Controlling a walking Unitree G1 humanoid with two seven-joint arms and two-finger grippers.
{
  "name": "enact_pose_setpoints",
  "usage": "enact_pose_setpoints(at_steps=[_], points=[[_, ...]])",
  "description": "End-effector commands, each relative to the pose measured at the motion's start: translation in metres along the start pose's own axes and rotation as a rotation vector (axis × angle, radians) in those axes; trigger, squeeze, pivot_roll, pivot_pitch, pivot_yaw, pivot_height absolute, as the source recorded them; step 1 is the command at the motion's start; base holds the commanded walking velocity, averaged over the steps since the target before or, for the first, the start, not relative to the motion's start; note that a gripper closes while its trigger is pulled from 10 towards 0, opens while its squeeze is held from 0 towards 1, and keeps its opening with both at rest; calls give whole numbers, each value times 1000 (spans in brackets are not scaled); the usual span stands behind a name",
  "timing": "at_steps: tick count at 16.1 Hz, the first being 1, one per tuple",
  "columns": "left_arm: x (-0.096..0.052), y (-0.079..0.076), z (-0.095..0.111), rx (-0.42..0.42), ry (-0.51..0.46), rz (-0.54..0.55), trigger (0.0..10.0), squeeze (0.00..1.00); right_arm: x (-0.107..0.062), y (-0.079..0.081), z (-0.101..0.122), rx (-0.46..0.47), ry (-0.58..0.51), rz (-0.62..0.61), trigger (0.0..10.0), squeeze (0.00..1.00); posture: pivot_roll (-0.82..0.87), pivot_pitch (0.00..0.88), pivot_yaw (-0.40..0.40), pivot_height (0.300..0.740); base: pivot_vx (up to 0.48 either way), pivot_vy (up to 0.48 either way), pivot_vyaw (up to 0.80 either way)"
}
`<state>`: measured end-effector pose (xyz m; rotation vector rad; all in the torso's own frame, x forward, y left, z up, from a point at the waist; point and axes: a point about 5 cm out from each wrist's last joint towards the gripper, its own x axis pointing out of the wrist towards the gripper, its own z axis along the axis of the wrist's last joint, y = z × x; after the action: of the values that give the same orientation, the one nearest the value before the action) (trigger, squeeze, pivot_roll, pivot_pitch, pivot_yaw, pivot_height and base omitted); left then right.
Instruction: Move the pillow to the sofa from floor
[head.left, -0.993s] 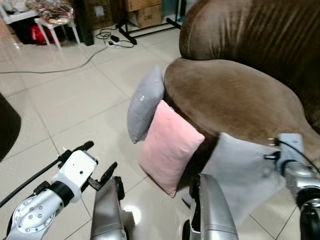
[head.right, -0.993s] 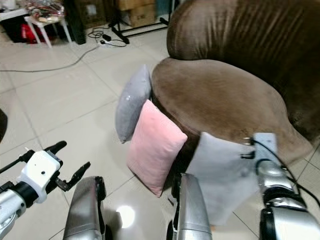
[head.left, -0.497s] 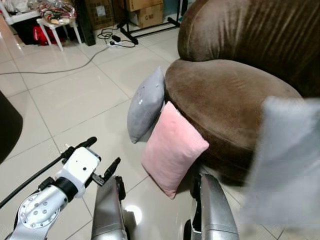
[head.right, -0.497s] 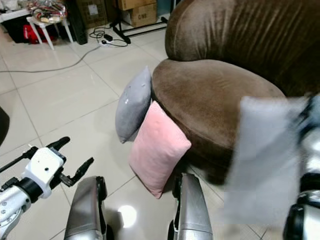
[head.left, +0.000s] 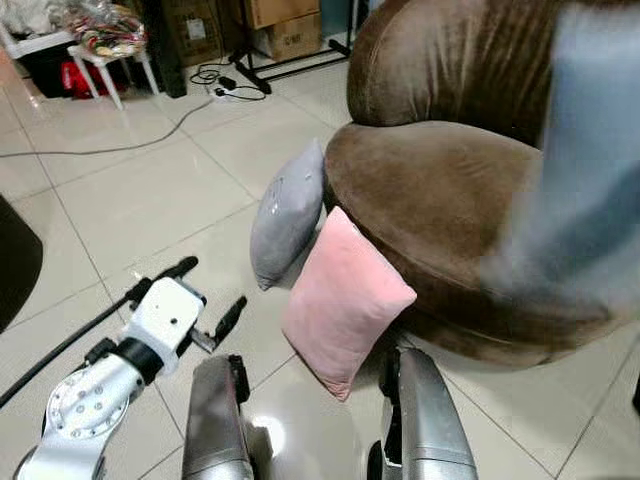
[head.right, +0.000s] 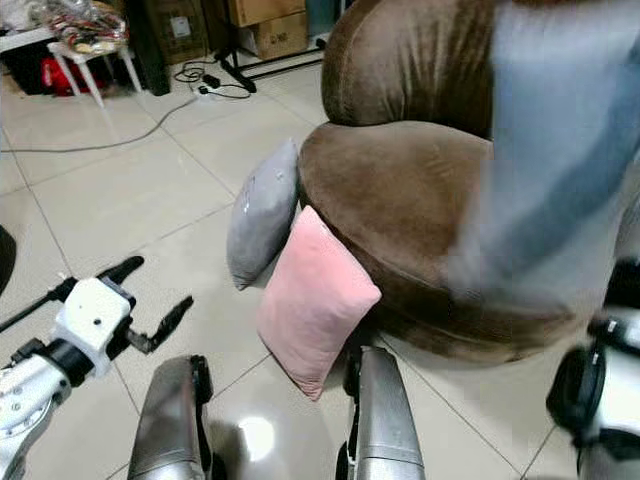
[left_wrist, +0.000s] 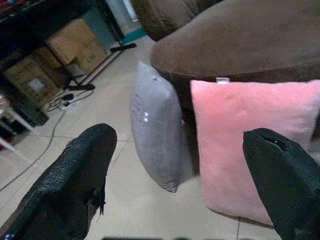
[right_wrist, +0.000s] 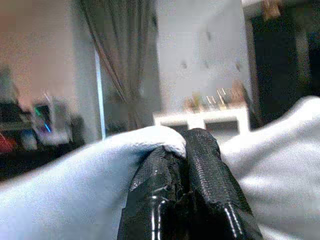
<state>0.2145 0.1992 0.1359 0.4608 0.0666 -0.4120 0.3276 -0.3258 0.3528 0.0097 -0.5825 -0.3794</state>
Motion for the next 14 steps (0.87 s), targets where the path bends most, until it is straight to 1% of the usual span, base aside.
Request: enact_pose_setpoints(at_steps=[1,2,3,4,5,6,7,8,9,10,11,12,13,14], points=[[2,5,5,-5,-21,35,10000,0,7,12,22,44,-75,26,0,0,2,0,-37,475,0,0,0],[4,6,7,-3,-30,43,10000,0,9,18,24,59,-73,42,0,0,2,0,-42,475,0,0,0],[6,8,10,2,-41,54,10000,0,10,28,19,61,-39,67,0,0,2,0,-45,475,0,0,0],[9,10,13,7,-50,72,10000,0,7,42,1,26,34,100,3843,0,9,0,-53,475,0,0,0],[12,15,15,14,-56,120,10000,0,-11,71,-39,-56,171,162,10000,0,21,0,-63,475,0,0,0],[12,18,16,18,-52,151,10000,0,-21,86,-53,-41,203,186,10000,0,24,0,-66,475,0,0,0],[12,21,16,16,-47,182,10000,0,-32,100,-63,0,233,222,10000,0,28,0,-70,475,0,0,0],[12,23,16,9,-45,201,10000,0,-39,110,-70,26,275,248,10000,0,28,0,-70,475,0,0,0],[11,26,15,6,-37,230,10000,0,-50,120,-77,59,289,267,10000,0,29,0,-71,480,0,0,0],[11,28,15,-7,-35,265,10000,0,-65,131,-89,77,340,276,10000,0,35,0,-76,490,0,0,0],[10,30,15,-20,-37,289,10000,0,-76,138,-93,79,361,290,10000,0,36,0,-76,500,0,0,0],[11,30,16,-32,-40,300,10000,0,-81,141,-94,81,369,293,10000,0,32,0,-77,510,0,0,0],[12,30,16,-46,-43,311,10000,0,-84,143,-95,53,376,288,10000,0,31,0,-78,520,0,0,0],[15,31,18,-70,-48,333,10000,0,-86,142,-95,-11,375,281,10000,0,32,0,-79,530,0,0,0]])
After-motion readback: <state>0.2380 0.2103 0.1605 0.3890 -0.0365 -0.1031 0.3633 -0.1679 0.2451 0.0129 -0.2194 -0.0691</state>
